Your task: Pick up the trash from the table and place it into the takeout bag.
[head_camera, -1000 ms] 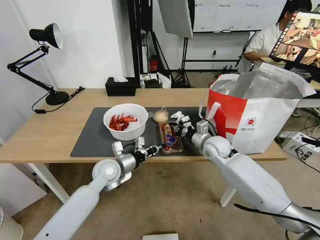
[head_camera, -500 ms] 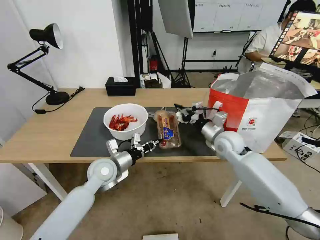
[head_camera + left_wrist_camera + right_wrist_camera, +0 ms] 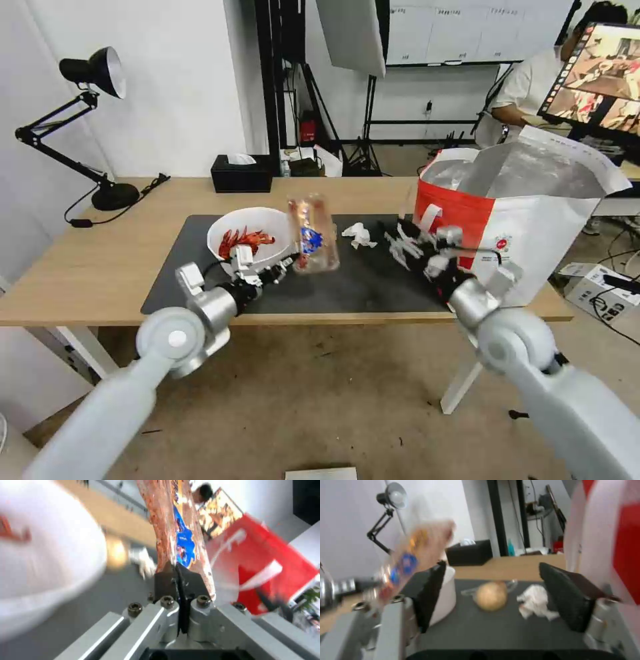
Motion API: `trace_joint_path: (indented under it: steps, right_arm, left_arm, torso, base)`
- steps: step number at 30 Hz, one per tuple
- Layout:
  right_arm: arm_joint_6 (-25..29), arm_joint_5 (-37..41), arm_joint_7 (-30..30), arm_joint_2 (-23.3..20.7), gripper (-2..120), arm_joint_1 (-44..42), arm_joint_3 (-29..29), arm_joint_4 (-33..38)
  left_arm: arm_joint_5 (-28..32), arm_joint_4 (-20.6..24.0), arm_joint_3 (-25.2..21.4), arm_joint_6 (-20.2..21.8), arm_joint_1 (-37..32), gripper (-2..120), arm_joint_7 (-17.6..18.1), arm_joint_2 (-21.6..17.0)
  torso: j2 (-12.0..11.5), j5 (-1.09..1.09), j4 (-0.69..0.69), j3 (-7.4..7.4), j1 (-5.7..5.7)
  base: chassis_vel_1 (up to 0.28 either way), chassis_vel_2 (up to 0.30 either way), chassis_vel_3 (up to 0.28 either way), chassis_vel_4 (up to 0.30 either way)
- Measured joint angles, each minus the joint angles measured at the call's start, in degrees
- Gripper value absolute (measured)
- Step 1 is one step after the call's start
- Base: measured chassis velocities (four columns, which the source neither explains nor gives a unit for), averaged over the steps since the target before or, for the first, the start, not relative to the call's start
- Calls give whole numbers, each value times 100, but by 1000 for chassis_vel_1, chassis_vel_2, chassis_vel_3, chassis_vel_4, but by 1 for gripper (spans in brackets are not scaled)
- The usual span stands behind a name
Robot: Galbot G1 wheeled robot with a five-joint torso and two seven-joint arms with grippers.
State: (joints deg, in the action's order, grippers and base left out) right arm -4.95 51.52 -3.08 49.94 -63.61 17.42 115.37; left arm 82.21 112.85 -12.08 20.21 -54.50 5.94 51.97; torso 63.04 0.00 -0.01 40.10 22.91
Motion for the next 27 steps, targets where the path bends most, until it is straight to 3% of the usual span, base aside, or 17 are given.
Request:
trace_joint_path:
  steps: [6, 8, 13, 17, 20, 23, 26, 27]
  right_arm:
    - [158, -635, -7, 194, 96, -904, 446, 287]
    - [238, -1193, -9, 370, 100, -1364, 647, 390]
    - [336, -1755, 0, 622, 100, -1975, 917, 534]
    - [414, -2071, 24, 794, 100, -2436, 1138, 697]
    - [501, -2614, 37, 912, 100, -2944, 1409, 931]
    - [534, -2733, 41, 942, 100, -3072, 1460, 981]
    - [666, -3056, 57, 1127, 100, -3492, 1593, 1100]
    - [666, -3056, 57, 1127, 100, -3492, 1593, 1100]
  left_arm:
    - [-217, 34, -234, -256, 427, 0, -126, -183]
    - [-335, 32, -93, -397, 848, 0, -140, -219]
    - [-577, -85, 390, -669, 1502, 0, -129, -182]
    - [-737, -333, 890, -924, 2097, 0, -71, 16]
    - [-843, -746, 1534, -1181, 2968, 0, 88, 480]
    - [-872, -869, 1719, -1218, 3205, 0, 150, 638]
    - [-1065, -1330, 2324, -1400, 3958, 0, 433, 1192]
    - [-1065, -1330, 2324, -1400, 3958, 0, 433, 1192]
  torso:
    - [0, 0, 1, 0, 0]
    - [0, 0, 0, 0, 0]
    - [0, 1, 0, 0, 1]
    - [0, 1, 1, 0, 1]
    - [-1, 1, 0, 0, 1]
    - [-1, 2, 0, 1, 1]
    - [-1, 3, -1, 1, 2]
    - [-1, 3, -1, 1, 2]
  base:
    - [0, 0, 0, 0]
    - [0, 0, 0, 0]
    - [0, 0, 0, 0]
    - [0, 0, 0, 0]
    - [0, 0, 0, 0]
    - [0, 0, 0, 0]
    - [0, 0, 0, 0]
    - [0, 0, 0, 0]
